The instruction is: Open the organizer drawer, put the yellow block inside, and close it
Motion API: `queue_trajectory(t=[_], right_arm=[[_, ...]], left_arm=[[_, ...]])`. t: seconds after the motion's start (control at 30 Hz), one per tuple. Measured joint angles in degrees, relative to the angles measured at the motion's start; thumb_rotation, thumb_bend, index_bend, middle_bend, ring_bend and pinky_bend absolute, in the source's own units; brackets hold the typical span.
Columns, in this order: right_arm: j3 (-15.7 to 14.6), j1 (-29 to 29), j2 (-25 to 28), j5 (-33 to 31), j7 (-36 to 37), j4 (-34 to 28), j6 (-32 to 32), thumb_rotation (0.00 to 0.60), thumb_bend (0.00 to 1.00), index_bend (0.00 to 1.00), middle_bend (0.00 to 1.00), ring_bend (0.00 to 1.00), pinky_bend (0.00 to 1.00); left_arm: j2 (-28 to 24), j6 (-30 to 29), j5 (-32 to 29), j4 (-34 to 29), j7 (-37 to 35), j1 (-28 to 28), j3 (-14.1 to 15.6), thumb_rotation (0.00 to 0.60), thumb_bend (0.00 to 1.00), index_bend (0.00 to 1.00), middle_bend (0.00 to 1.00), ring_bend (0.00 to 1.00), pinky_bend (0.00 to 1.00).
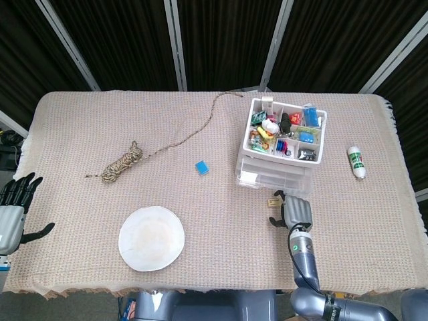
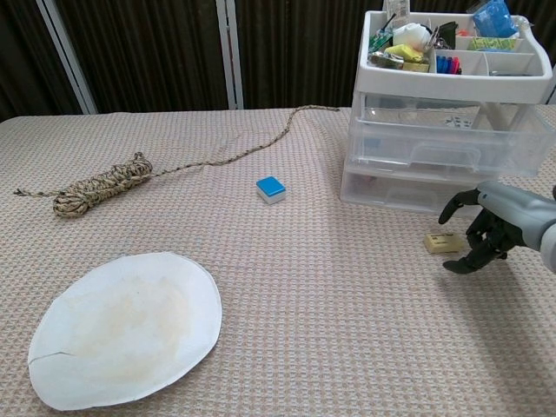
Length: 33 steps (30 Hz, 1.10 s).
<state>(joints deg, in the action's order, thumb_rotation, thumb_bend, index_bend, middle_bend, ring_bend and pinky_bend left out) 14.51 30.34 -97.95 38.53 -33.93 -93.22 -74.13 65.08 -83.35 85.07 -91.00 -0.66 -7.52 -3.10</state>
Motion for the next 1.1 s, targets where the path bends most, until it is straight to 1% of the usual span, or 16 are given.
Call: queue_trajectory(t=[0.17,0.4,0.73,0.93,1.1], right_arm=[[0.4,0.2,-1.1,-0.3,0.4,1.9,0.3,0.6,0.14,0.36,0.82,0.77,0.48],[0.6,0.0,-2.4,0.8,1.9,4.1,0.2,0.6,0.14,0.37,0.82,0.77,0.48],[1.1,0.0,-4.2,2.3,3.3,7.2,-0.2,0.6,0.14,0.44,0.83,0.77,0.48],[1.3,-0.1,-5.4,2.9,3.6,8.9,-0.2,0.6,0.14,0.46,0.83,0.77,0.48],[1.9,0.0,-6.2,3.3,3.9,10.2,-0.3,0.6,0.14,0.44,0.83,0.77,0.48]], left_arm=[[0.0,0.1,-0.1,-0.1,0.0,0.0,0.0,0.6,0.21,0.02,0.0,0.0,0.0],[0.0,0.1,-0.1,-0.1,0.1,0.0,0.0,0.6,0.21,0.02,0.0,0.0,0.0],[-0.1,0.2,-0.2,-0.2,0.1,0.0,0.0,0.6,0.21,0.02,0.0,0.0,0.0],[-0.1,0.2,-0.3,-0.3,0.1,0.0,0.0,0.6,0.21,0.02,0.0,0.0,0.0],[-0.1,0.3,-0.3,-0.3,0.1,0.0,0.0,0.6,0.21,0.02,0.0,0.0,0.0]])
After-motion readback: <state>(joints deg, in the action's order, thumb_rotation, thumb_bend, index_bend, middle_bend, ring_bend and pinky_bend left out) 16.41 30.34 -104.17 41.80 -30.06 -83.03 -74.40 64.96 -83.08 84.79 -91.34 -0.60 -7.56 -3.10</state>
